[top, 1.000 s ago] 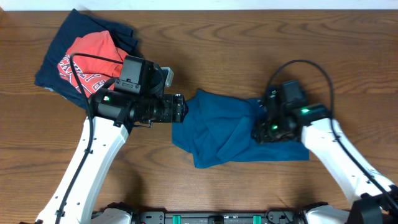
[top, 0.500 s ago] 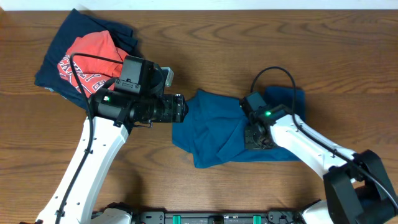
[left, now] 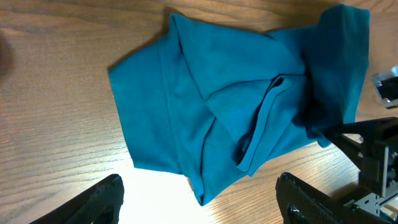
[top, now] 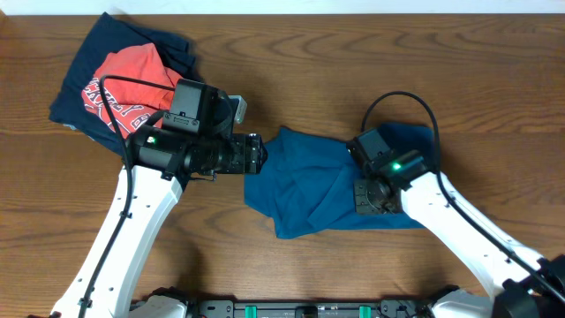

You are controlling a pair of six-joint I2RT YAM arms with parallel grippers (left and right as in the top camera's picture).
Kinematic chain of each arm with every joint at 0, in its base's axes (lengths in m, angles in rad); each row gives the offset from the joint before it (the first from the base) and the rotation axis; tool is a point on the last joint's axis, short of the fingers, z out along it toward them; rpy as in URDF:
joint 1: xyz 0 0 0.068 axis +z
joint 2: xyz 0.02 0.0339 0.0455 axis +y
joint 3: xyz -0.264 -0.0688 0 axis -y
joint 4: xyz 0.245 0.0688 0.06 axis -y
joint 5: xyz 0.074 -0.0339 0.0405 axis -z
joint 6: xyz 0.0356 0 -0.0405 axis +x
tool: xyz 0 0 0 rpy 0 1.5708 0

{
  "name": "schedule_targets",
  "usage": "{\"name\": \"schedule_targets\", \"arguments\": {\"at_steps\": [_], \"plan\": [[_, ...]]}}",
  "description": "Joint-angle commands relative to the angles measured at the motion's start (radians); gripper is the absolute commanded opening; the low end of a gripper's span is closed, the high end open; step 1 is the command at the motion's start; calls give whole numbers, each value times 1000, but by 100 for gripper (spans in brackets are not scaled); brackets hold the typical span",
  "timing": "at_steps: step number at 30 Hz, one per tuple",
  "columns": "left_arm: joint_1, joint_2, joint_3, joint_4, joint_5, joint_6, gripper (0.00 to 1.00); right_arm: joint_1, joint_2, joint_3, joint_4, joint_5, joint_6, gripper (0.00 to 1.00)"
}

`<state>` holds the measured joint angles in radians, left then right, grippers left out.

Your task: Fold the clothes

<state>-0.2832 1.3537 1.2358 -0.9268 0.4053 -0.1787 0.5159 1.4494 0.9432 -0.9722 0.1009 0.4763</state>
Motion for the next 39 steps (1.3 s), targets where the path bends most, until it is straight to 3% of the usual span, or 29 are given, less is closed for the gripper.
{"name": "schedule_targets", "arguments": {"at_steps": [1, 11, 12, 13, 14, 16, 22, 24, 28, 33, 39], "plan": [[-4, -9, 18, 1, 2, 17, 79, 9, -9, 17, -8, -46, -72, 1], [-4, -9, 18, 0, 2, 17, 79, 102, -2, 16, 14, -129, -134, 2], [-4, -9, 18, 0, 2, 17, 79, 110, -2, 16, 14, -122, -133, 9], [-4, -9, 17, 0, 2, 17, 79, 114, -2, 16, 15, -110, -133, 30], [-4, -9, 18, 0, 2, 17, 79, 113, -2, 16, 15, -94, -132, 40], [-4, -9, 18, 0, 2, 17, 79, 98, -5, 17, 20, -40, -101, 44], [-4, -9, 17, 0, 2, 17, 79, -47, -39, 50, 111, -6, -99, 29], [-4, -9, 17, 0, 2, 17, 79, -124, -45, 58, 164, -40, -98, 15], [-4, -9, 17, 0, 2, 17, 79, -280, -15, 58, 262, -147, -45, 1], [-4, -9, 16, 0, 3, 17, 79, -380, 118, 58, 301, -204, 6, 1], [-4, -9, 16, 0, 2, 17, 79, -332, 358, 58, 401, -417, -23, 1]]}}
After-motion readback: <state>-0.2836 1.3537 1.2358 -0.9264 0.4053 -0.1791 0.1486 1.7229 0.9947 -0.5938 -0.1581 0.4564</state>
